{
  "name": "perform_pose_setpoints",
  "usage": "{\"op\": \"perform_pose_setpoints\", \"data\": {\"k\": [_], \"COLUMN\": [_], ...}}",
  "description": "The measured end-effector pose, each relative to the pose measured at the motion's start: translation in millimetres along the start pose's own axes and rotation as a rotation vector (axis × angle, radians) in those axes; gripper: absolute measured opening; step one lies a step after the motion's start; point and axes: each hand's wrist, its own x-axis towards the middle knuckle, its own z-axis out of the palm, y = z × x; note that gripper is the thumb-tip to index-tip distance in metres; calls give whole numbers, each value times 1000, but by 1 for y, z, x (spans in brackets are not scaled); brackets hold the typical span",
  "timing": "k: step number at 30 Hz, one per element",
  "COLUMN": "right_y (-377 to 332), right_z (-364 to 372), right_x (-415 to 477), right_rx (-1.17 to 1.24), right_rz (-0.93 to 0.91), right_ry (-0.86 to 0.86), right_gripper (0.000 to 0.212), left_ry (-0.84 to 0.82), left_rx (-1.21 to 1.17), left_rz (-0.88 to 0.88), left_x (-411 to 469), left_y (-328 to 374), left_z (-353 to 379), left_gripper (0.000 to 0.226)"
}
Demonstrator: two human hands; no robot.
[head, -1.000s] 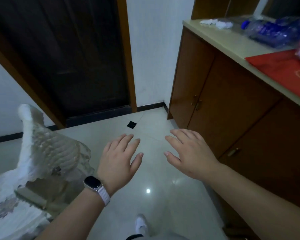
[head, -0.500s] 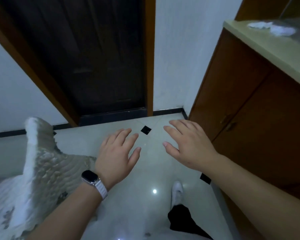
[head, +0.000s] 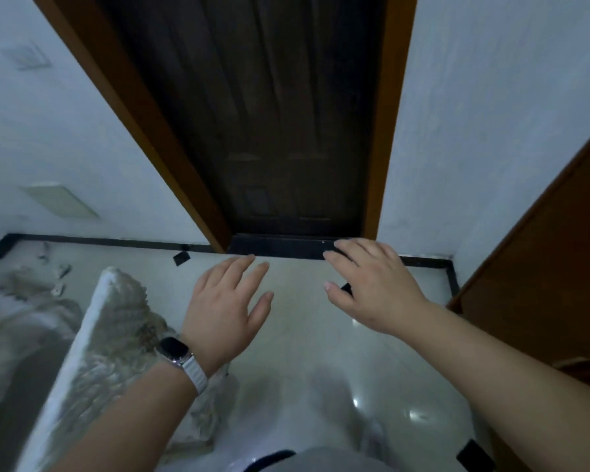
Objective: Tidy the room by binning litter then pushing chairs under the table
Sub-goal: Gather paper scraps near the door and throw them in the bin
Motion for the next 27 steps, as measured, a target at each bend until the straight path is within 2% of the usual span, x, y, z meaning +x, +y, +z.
{"op": "perform_pose_setpoints", "data": {"k": [7, 11, 14, 20, 27], "right_y": [8, 3, -2, -3, -53], "right_z": [2, 18, 31, 45, 51], "right_x": [86, 129, 158, 261, 389], "right_rx": [33, 59, 55, -13, -53], "right_rz": [-136, -179, -203, -201, -281], "right_ry": [-5, -109, -99, -100, -38], "right_gripper": [53, 57, 56, 53, 52], "left_ry": [5, -27, -33, -59, -16], "left_rx": [25, 21, -11, -48, -40], "left_rz": [-109, -206, -239, -275, -299], "left_x": [46, 71, 87, 155, 218], "left_y": [-23, -48, -73, -162, -265], "left_z": [8, 23, 38, 59, 58], "left_gripper": [50, 51, 52, 53, 48]}}
